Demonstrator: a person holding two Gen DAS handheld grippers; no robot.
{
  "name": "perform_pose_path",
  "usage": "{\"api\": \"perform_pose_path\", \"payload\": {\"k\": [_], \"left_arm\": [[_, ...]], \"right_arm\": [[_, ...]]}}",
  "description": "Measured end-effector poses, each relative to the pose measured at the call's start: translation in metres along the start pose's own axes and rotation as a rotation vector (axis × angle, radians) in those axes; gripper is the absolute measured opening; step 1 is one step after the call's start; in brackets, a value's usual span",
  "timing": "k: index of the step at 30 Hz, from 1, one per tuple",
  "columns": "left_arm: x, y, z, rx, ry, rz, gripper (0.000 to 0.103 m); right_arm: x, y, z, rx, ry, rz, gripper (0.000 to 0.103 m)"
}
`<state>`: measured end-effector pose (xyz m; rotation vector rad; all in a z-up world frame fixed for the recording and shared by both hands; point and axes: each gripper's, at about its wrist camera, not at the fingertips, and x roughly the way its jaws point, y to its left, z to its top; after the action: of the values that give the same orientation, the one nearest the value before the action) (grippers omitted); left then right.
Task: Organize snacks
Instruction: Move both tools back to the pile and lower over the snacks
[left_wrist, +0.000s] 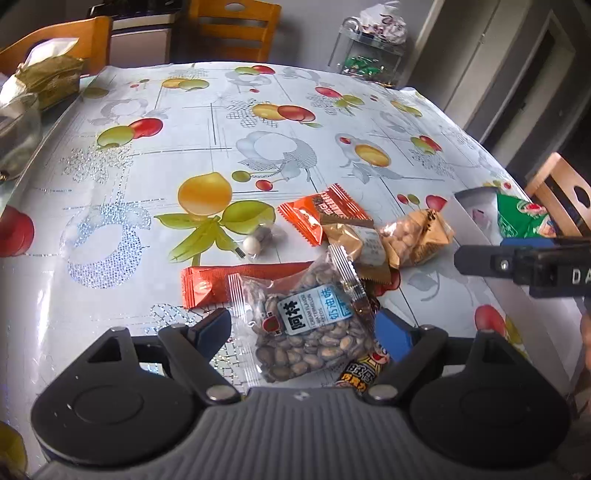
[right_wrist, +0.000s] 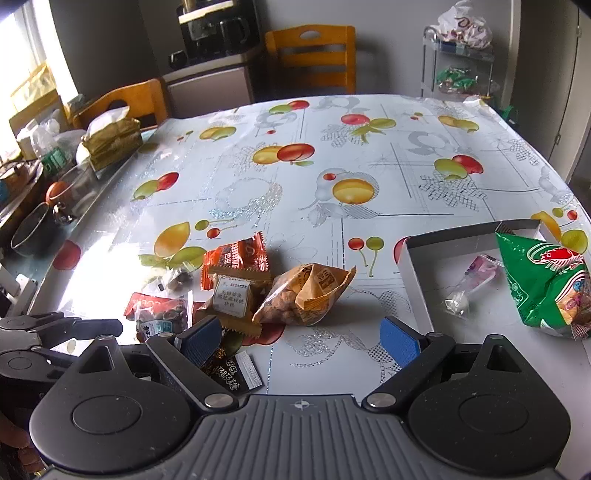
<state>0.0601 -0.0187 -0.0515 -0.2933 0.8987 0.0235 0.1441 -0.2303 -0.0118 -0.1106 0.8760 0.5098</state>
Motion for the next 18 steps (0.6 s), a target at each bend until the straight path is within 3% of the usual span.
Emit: {"api": "perform_pose_path", "payload": {"k": [18], "left_arm": [[0.016, -0.005, 0.004, -0.04, -0.005, 0.021, 0.085]], "right_arm": [[0.019, -0.009, 0.011, 0.037, 0.037, 0.011, 0.095]]}}
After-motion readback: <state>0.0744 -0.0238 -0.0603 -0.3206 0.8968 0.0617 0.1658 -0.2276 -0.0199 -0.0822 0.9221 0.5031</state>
